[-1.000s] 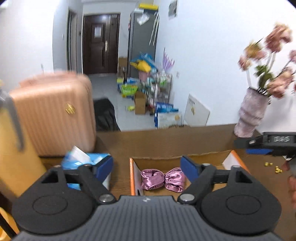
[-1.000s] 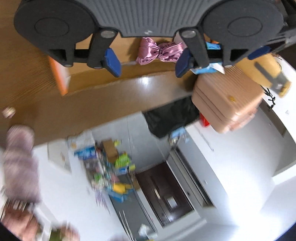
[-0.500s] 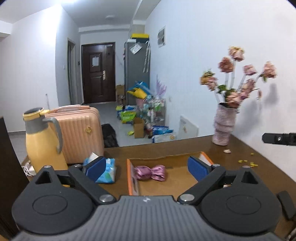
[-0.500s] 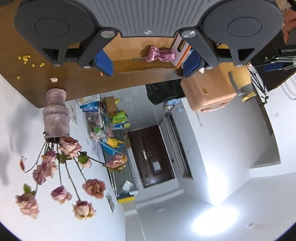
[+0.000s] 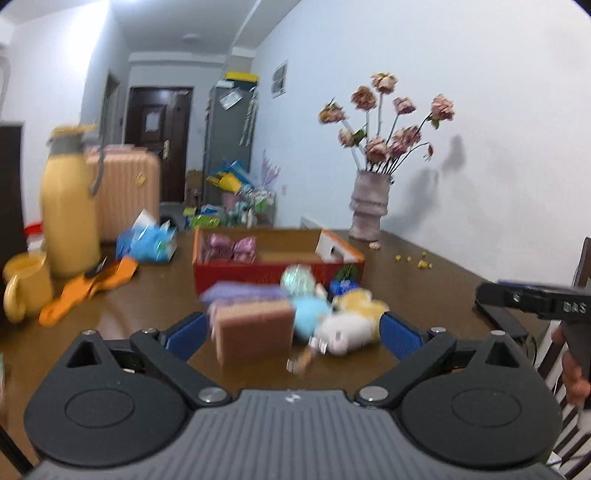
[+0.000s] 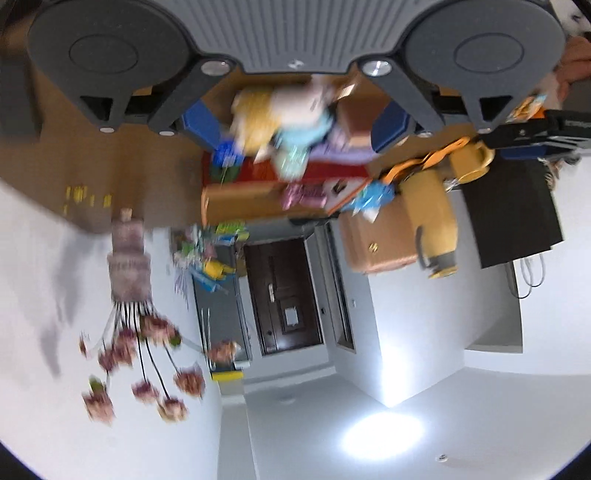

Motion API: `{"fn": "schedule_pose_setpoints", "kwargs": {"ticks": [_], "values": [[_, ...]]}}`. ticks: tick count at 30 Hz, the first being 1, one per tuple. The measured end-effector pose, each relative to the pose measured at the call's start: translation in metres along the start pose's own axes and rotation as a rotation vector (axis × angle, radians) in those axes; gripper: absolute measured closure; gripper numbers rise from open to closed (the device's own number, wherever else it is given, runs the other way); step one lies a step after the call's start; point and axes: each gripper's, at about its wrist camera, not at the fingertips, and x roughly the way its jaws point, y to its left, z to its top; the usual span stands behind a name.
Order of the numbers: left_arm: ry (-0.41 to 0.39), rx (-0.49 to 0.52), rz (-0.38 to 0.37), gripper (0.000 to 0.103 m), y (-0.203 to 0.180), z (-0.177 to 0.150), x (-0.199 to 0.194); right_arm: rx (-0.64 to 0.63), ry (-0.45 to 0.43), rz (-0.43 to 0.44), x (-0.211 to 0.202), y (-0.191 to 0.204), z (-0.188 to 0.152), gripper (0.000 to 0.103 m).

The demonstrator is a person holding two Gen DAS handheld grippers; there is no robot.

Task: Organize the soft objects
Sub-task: 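Reach the left tool to the brown sponge and grasp it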

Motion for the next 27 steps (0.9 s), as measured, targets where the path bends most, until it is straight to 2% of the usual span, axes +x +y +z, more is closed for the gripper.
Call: {"fn": "schedule_pose_setpoints", "kwargs": {"ticks": [3, 6, 8, 11, 14, 19, 23, 25, 26, 27], "values": [[0.029, -0.054, 0.029, 0.001, 0.014, -0.015, -0.008, 0.019, 0.04, 0.0, -0.011, 0.009, -0.027, 0.015], [0.034, -0.052, 0.077, 0.001, 0.023, -0.016, -0.006, -0.042, 0.069, -0.024, -0.007, 0.019, -0.033, 0.015], [0.027, -0.078, 0.094, 0.001, 0.031, -0.015, 0.0, -0.052, 0.056, -0.025, 0.0, 0.023, -0.032, 0.015], [0.045, -0.114, 0.099, 0.001, 0.041, -0.017, 0.018, -0.032, 0.063, 0.003, 0.019, 0.026, -0.031, 0.016], [0.044, -0.143, 0.153, 0.006, 0.054, -0.013, 0.044, -0.035, 0.108, 0.033, 0.057, 0.031, -0.027, 0.019], [0.074, -0.201, 0.149, 0.038, 0.077, 0.01, 0.104, -0.001, 0.155, 0.074, 0.132, 0.04, -0.014, 0.036], [0.136, -0.298, 0.071, 0.045, 0.097, 0.017, 0.143, 0.083, 0.169, 0.112, 0.193, 0.042, -0.003, 0.05], [0.171, -0.34, 0.034, 0.054, 0.105, 0.016, 0.158, 0.112, 0.194, 0.103, 0.217, 0.042, -0.002, 0.056], [0.185, -0.353, 0.025, 0.057, 0.107, 0.013, 0.164, 0.127, 0.206, 0.104, 0.227, 0.042, -0.003, 0.062], [0.2, -0.365, 0.015, 0.065, 0.11, 0.011, 0.169, 0.141, 0.221, 0.108, 0.235, 0.042, -0.005, 0.068]]}}
